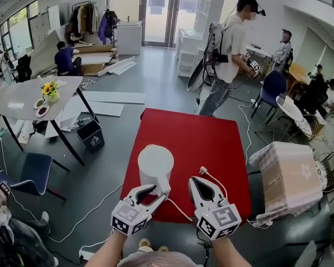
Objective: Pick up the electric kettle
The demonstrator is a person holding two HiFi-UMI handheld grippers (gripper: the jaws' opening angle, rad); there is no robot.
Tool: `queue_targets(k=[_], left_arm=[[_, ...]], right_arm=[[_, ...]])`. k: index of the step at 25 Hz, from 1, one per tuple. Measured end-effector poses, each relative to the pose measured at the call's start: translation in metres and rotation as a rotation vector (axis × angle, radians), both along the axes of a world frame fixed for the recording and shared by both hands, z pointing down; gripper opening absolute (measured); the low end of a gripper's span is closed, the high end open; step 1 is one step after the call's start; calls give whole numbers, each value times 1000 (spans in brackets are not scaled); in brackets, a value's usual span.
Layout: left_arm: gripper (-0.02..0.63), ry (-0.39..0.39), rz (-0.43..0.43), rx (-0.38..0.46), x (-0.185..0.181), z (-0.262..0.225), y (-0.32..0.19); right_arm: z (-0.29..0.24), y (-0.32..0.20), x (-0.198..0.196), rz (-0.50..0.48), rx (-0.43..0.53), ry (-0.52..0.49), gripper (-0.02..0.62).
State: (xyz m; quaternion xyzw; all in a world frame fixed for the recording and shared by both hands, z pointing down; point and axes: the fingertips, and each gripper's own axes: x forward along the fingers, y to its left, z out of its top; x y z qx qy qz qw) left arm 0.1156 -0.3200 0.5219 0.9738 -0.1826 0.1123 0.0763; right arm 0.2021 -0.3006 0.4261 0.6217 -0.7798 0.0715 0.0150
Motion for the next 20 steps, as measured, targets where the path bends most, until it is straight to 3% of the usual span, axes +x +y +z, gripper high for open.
queue_targets(k=[20], left_arm=[[202, -13, 77, -38, 25, 35, 1]], right_arm=[[14, 1, 19, 63, -49, 12, 6]])
